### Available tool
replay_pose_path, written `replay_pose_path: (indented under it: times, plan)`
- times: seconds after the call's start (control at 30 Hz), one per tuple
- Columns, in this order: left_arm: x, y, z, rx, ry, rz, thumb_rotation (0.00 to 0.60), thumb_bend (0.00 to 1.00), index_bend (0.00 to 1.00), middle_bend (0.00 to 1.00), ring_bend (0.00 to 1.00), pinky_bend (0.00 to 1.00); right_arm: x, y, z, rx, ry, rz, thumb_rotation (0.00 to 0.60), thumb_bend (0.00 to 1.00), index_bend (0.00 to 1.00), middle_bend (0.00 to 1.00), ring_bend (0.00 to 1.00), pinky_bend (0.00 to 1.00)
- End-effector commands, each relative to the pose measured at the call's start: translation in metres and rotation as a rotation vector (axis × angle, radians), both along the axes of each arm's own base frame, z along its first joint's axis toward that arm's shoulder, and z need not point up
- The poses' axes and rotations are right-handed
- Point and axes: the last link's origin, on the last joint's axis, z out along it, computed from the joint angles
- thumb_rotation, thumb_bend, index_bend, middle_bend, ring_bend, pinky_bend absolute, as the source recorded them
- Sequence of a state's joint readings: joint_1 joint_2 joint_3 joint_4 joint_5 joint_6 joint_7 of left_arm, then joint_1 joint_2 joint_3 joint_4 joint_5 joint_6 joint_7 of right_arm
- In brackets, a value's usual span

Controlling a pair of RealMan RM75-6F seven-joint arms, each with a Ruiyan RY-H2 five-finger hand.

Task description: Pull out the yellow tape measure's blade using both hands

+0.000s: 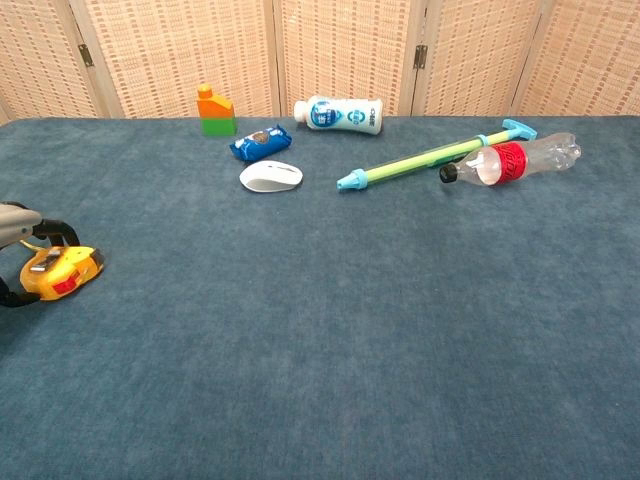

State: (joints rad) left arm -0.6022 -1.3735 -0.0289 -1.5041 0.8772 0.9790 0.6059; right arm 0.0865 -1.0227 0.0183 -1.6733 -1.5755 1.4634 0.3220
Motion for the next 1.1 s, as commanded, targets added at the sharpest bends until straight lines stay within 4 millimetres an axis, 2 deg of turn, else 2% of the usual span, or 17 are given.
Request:
replay_pose_path:
  times: [0.03,0.5,0.77,1.1]
  plan:
    - [-0.001,0.0,0.0,-0.001,0.001,0.003,0.6,0.34,0.22,0.27,0.2,0.01,0.0,0.0,0.0,0.001,0.0,0.0,0.6,0.36,0.24,0.16,0.14,0.09]
    - [-0.005,0.001,-0.002,0.02,-0.003,0.011,0.6,0.34,0.28,0.3,0.23,0.02,0.001,0.0,0.0,0.001,0.002,0.0,0.6,0.36,0.24,0.16,0.14,0.09]
    - [-0.004,0.006,-0.001,0.065,-0.041,-0.008,0.6,0.34,0.46,0.43,0.32,0.06,0.003,0.0,0.0,-0.001,0.003,0.004,0.6,0.36,0.24,0.16,0.14,0.09]
    - [0.011,0.007,0.0,0.081,-0.141,-0.049,0.6,0.34,0.51,0.49,0.37,0.08,0.015,-0.014,-0.003,0.041,-0.015,0.059,0.6,0.36,0.24,0.16,0.14,0.09]
